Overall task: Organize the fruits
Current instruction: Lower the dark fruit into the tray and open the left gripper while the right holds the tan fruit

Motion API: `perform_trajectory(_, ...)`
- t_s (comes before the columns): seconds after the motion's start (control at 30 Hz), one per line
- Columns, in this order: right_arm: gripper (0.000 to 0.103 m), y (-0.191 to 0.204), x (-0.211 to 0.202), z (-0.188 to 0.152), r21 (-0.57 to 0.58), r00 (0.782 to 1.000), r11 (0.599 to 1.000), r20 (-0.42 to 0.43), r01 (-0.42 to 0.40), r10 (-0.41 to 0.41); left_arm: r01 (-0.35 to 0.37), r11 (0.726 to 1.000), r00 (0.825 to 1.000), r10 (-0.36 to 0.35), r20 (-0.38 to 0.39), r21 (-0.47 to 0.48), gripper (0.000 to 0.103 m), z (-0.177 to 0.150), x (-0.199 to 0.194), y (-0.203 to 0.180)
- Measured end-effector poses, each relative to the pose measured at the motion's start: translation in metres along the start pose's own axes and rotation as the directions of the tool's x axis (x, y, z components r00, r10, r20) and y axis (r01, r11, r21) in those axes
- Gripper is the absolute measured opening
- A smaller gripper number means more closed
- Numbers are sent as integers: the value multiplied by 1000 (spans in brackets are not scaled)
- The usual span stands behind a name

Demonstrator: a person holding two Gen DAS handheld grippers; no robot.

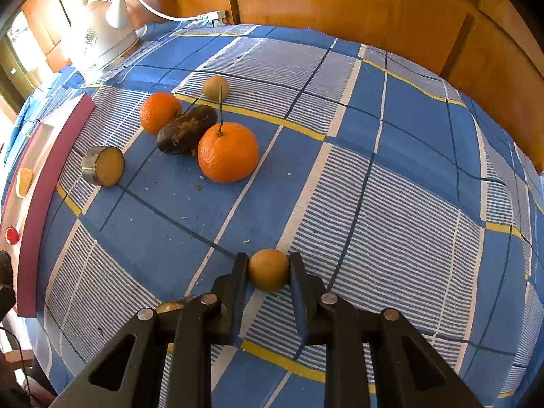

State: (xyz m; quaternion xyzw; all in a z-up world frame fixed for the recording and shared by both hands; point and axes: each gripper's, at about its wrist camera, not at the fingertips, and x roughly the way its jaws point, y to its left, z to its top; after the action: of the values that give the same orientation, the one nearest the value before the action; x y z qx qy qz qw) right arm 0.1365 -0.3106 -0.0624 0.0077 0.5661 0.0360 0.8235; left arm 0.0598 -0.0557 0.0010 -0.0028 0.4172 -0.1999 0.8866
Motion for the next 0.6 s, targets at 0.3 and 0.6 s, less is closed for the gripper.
perform_trajectory(0.3,24,13,-1,-4,-47,999,998,15,42,-42,-11,1000,1000,11,-2,25,48,-3,-2,-9)
perform_trajectory(0.6,24,23,1,-5,-80,998,995,26,65,-63,-16,999,1000,16,3,32,48,-1,-3,-12)
